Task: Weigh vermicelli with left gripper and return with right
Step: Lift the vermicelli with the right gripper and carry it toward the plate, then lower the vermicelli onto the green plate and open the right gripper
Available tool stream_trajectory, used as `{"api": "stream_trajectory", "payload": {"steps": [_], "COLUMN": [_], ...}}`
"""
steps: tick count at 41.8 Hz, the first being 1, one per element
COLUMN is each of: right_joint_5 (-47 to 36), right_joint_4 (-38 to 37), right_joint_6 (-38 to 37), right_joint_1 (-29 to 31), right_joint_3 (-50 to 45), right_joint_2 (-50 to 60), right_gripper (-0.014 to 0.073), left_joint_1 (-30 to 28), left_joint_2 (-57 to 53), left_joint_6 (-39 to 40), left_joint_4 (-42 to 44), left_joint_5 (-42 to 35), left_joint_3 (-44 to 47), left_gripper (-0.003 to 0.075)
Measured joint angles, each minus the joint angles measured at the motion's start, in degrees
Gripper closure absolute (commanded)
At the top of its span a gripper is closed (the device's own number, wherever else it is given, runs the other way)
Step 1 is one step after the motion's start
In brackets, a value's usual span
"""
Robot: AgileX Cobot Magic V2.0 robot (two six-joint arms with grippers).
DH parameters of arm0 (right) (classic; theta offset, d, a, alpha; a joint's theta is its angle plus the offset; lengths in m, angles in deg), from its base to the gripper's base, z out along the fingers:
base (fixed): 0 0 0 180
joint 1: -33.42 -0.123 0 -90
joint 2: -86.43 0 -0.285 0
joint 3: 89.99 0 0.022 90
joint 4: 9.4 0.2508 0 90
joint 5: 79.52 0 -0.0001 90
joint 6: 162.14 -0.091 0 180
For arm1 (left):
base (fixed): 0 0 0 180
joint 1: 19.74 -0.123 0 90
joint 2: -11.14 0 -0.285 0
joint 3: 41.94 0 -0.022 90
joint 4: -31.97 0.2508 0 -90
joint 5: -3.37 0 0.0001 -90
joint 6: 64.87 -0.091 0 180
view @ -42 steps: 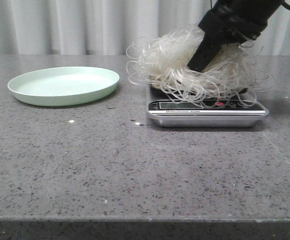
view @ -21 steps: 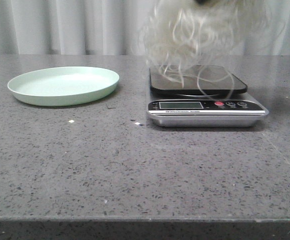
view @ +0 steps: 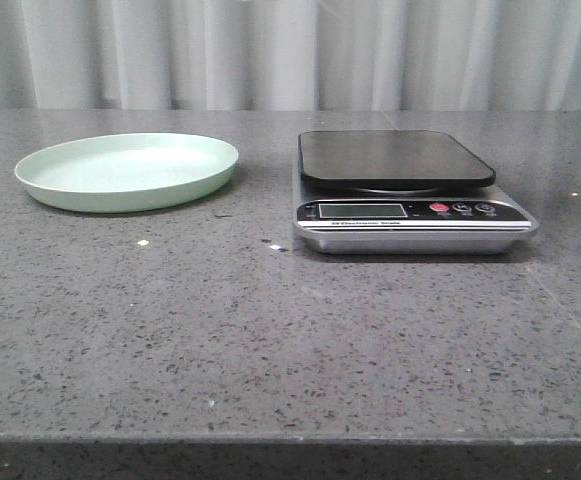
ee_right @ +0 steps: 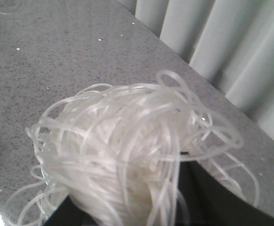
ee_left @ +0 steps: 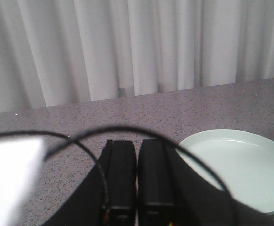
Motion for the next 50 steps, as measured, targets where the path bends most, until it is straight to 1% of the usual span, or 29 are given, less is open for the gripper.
{"api": "stream_trajectory", "payload": {"steps": [10,20,27,34,50], "right_joint_5": [-1.02,-2.49,-5.91,-9.47,-10.56], "right_joint_4": [0.32,0.41,0.78,3.60,6.18], "right_joint_6": [0.00,0.00,0.00,0.00,0.00], "right_joint_1": [-5.40,-7.47,-8.20,-8.43,-8.54], "right_joint_3": [6.73,7.87,7.87,7.91,8.12], "right_joint_2": [-11.92,-20.17,-23.20,-25.82,-29.79], "right_gripper": [0.0434,0.0434,0.0434,0.0434,0.0434], "left_joint_1": [0.00,0.00,0.00,0.00,0.00], "left_joint_2": [0.00,0.00,0.00,0.00,0.00], "left_joint_6": [0.00,0.00,0.00,0.00,0.00], "left_joint_4": [0.00,0.00,0.00,0.00,0.00], "left_joint_5": [0.00,0.00,0.00,0.00,0.00], "left_joint_3": [0.00,0.00,0.00,0.00,0.00], "left_gripper": [0.0583,0.0583,0.0583,0.0583,0.0583]}}
